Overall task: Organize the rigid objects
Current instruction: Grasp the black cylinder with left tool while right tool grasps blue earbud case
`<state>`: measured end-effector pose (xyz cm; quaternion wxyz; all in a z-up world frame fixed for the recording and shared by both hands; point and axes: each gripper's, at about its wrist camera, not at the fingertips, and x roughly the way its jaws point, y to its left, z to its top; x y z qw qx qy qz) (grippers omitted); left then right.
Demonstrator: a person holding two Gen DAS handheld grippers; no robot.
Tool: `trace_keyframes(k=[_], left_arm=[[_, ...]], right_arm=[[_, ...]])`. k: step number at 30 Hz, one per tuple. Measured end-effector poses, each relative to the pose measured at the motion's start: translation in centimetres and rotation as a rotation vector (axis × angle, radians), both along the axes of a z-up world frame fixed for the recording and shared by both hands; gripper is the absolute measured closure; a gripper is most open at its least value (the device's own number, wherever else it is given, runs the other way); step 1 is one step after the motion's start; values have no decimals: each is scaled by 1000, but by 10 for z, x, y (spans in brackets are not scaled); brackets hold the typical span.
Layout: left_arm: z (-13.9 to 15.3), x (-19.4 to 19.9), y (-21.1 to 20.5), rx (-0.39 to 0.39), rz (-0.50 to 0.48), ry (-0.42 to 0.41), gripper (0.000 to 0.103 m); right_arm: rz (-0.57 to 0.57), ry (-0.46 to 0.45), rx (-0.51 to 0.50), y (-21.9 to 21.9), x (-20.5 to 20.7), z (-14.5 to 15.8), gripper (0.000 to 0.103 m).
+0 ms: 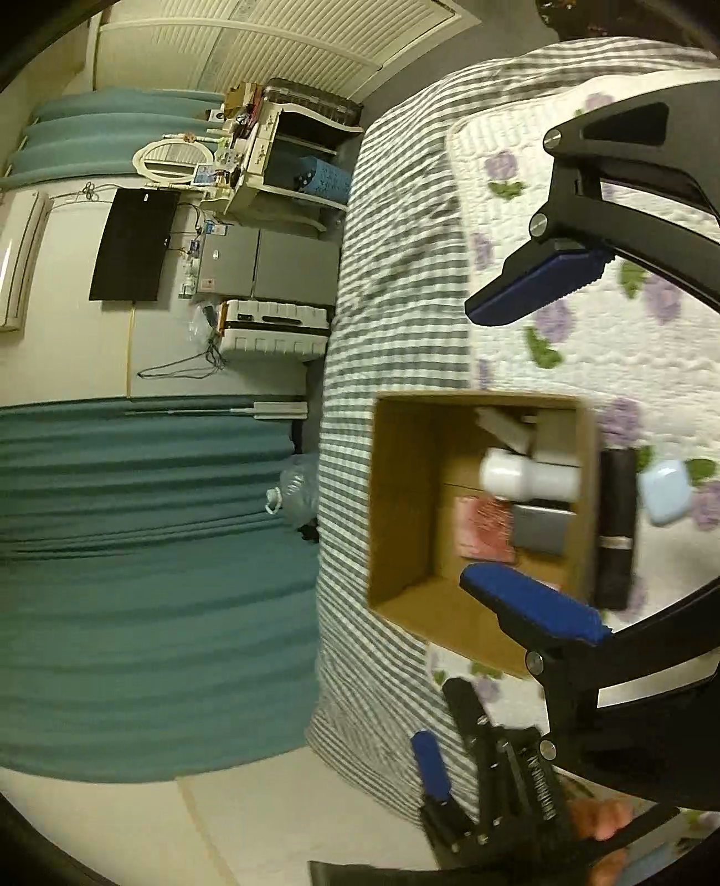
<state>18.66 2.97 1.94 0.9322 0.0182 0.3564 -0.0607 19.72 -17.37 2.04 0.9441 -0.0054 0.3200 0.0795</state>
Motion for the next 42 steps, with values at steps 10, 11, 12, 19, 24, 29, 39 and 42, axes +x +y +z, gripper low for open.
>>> trace_keyframes(k=[10, 11, 12, 19, 24, 29, 39, 42], left_arm=[[-72, -31, 10, 5, 3, 68, 30], [-82, -31, 9, 6, -4, 78, 30], [-92, -30, 8, 14, -10, 88, 30], [-137, -14, -4, 71, -25, 139, 30], [-145, -11, -21, 111, -88, 140, 30], [-155, -6, -54, 153, -203, 136, 30], [-182, 11, -97, 226, -306, 213, 29], [-181, 3, -100, 235, -357, 281, 30]], right_arm=[[46, 149, -60, 28, -23, -97, 15], [57, 162, -71, 31, -22, -110, 15], [69, 178, -76, 33, -20, -122, 15], [105, 321, -72, 42, 3, -194, 30], [109, 318, -69, 38, 7, -203, 50], [72, 293, -10, 8, -1, -185, 51], [-52, 298, 102, -55, -15, -171, 51], [-77, 299, 131, -65, -16, -168, 51]])
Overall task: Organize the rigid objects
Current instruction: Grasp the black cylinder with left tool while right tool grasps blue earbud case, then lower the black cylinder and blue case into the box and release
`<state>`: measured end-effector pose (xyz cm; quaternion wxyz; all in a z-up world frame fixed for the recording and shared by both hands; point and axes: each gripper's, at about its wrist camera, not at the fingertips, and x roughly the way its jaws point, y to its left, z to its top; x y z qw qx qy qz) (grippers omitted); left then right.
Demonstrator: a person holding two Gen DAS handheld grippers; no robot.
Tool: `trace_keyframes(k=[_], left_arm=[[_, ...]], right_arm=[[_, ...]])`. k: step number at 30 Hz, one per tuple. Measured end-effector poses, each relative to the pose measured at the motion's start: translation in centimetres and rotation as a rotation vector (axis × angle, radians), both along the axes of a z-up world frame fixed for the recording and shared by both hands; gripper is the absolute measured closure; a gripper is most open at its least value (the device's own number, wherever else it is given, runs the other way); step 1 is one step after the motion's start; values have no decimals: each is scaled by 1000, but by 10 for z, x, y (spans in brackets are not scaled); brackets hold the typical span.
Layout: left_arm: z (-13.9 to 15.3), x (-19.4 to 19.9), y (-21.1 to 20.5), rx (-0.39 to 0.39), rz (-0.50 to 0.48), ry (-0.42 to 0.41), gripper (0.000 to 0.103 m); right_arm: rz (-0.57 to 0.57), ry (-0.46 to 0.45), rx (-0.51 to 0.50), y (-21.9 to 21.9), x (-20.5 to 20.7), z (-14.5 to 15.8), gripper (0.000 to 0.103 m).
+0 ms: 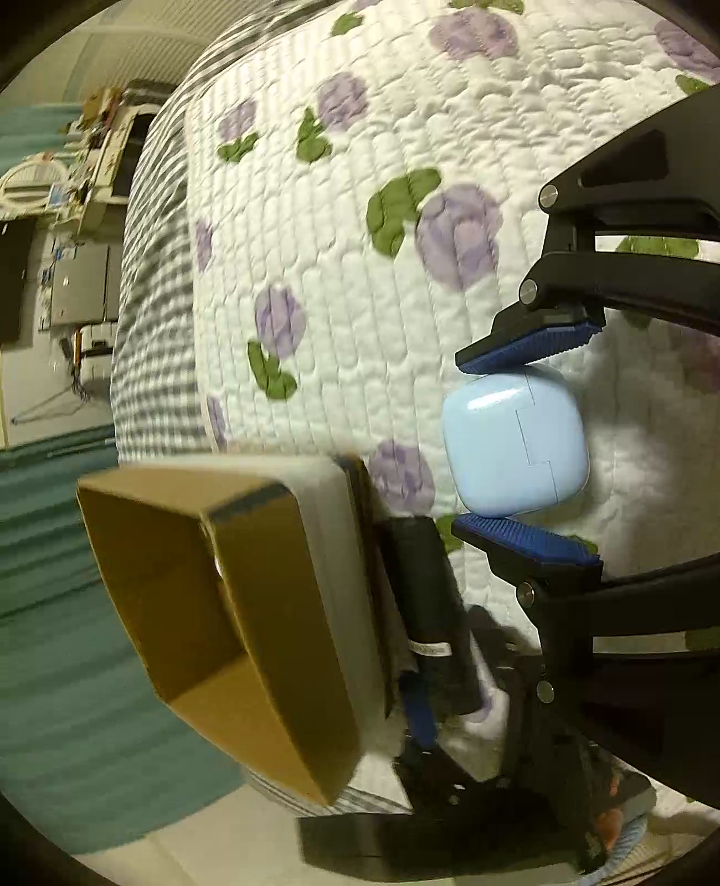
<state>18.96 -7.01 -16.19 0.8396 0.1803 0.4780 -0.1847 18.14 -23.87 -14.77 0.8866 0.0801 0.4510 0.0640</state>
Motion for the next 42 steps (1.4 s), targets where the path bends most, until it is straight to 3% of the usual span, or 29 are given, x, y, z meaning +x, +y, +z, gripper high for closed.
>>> trace_keyframes(k=[4, 7, 11, 13, 16, 23, 27, 33, 42], left_arm=[[10, -8, 4, -101, -32, 118, 32], [7, 2, 0, -78, 28, 98, 32], [4, 14, -14, -103, 71, 42, 33], [0, 15, -23, -78, 53, 26, 51], [-1, 9, -29, -36, 30, -5, 53], [14, -14, -6, -114, 119, 13, 60], [22, -30, 1, -119, 156, 22, 60], [71, -49, 1, -158, 164, -42, 61], [167, -52, 14, -208, 184, -198, 65]], right_arm=[[-11, -17, -1, 0, 2, 8, 50], [-17, -23, 4, 0, -2, 10, 51], [-14, -21, 6, -1, -5, 10, 51], [-15, -17, 10, -2, -3, 7, 51], [-16, -12, 19, -4, -3, 4, 51], [-2, -16, 17, -1, -9, 8, 51], [4, -34, 12, 3, -20, 19, 51], [26, -74, 0, 10, -36, 52, 51], [84, -198, -35, 31, -38, 133, 51]])
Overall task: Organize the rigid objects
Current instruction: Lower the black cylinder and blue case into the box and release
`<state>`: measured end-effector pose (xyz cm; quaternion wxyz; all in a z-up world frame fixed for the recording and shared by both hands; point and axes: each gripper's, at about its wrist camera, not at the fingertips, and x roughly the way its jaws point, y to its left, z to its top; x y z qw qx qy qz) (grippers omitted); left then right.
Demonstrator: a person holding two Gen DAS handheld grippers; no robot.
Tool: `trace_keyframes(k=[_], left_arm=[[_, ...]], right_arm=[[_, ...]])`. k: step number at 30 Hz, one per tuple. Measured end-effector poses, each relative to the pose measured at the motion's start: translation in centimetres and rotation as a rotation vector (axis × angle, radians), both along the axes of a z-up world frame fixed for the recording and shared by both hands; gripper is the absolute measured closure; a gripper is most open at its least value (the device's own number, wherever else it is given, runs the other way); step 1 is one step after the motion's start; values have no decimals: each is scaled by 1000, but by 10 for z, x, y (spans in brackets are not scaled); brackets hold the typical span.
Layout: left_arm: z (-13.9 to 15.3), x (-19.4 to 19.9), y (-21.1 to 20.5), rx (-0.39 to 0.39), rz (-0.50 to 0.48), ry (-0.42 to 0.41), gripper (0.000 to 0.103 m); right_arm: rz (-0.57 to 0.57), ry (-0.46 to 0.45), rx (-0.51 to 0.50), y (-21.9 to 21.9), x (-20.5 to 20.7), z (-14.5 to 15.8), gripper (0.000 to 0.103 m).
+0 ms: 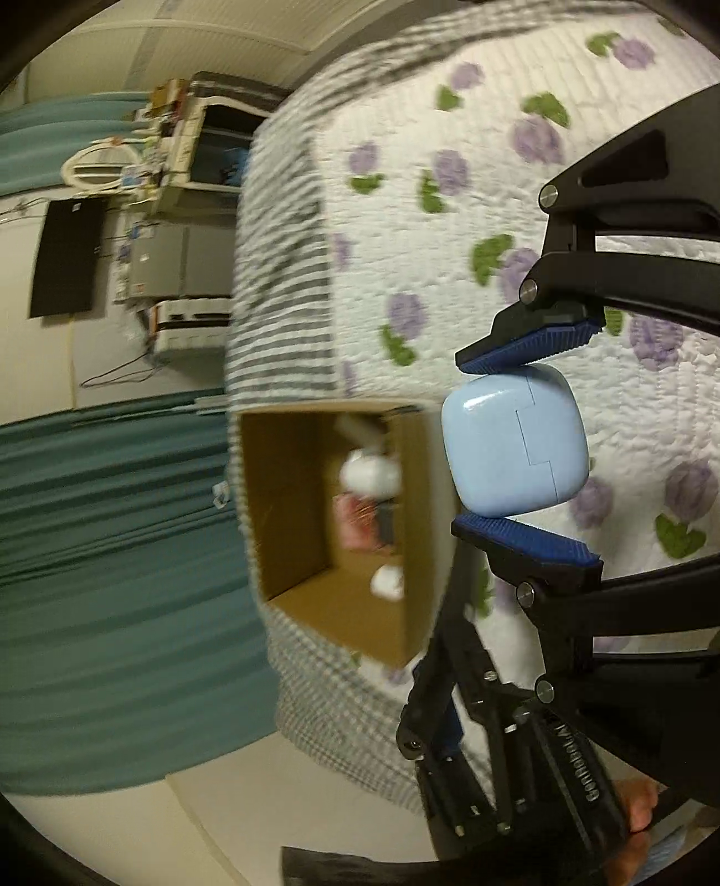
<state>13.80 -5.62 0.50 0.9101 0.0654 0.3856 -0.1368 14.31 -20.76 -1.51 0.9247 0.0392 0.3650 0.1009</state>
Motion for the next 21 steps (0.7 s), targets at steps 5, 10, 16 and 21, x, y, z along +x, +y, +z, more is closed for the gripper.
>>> trace_keyframes(k=[5, 10, 16, 21], left_arm=[[36, 19, 7, -21, 17, -62, 65], [54, 45, 14, -9, 23, -99, 65], [38, 84, 19, 29, 23, -77, 65], [0, 115, 22, 64, 34, -20, 65]], right_arm=[[30, -44, -31, 12, 13, 27, 51], [53, -63, -8, 18, 37, 37, 51], [79, -82, -19, 32, 83, 33, 51], [90, -59, -44, 43, 119, 5, 51]])
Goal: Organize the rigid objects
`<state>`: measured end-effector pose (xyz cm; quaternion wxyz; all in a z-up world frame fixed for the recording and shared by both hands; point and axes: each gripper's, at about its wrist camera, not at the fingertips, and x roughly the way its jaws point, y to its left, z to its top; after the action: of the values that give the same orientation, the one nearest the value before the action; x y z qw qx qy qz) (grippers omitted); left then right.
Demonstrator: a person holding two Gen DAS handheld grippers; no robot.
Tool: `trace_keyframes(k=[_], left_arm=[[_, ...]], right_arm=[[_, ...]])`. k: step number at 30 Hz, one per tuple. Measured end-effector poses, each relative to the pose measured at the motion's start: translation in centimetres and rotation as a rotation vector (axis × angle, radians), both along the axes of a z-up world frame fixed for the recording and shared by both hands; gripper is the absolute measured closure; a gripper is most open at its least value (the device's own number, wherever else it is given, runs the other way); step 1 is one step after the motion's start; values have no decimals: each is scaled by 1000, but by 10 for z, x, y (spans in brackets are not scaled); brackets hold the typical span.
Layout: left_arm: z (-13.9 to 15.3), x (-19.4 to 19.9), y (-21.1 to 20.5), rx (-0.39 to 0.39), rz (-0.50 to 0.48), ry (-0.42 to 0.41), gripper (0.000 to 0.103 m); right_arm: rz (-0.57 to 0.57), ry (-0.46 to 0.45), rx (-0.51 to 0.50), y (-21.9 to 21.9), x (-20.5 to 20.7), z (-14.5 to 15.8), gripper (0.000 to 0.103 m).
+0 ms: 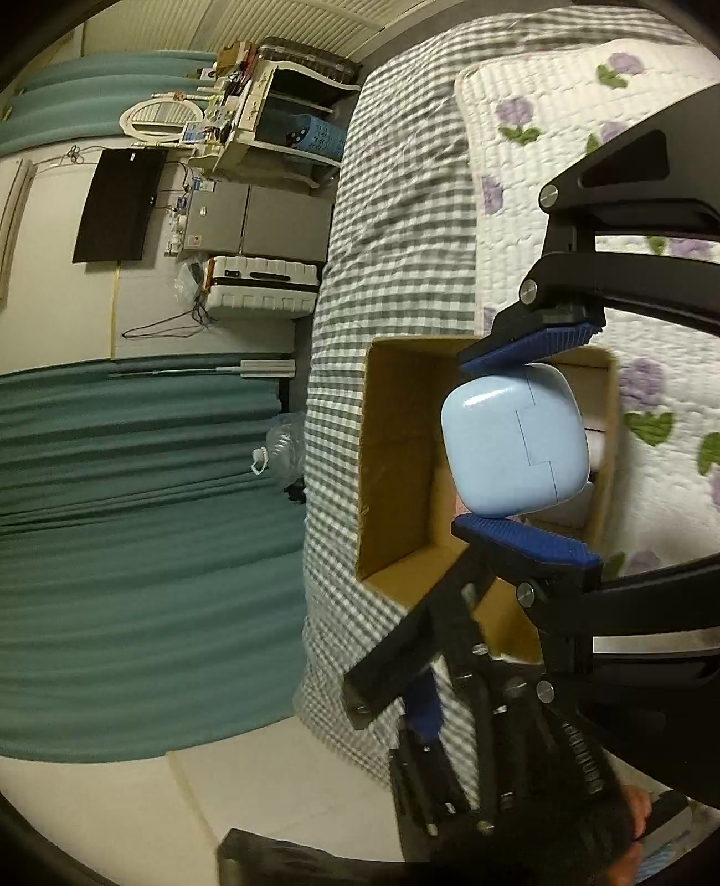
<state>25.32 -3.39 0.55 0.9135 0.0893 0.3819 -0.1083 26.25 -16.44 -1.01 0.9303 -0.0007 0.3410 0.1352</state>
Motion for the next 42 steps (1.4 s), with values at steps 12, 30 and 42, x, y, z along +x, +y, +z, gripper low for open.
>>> trace_keyframes(k=[12, 30, 42], left_arm=[[-57, 45, 5, 24, 53, 76, 64], [41, 0, 13, -32, 117, -70, 56], [148, -99, 10, -41, 115, -295, 38]], right_arm=[[-1, 66, -27, 3, 48, -47, 50], [-72, -31, -5, -12, -7, 41, 36], [-121, -189, -36, -22, -100, 149, 16]])
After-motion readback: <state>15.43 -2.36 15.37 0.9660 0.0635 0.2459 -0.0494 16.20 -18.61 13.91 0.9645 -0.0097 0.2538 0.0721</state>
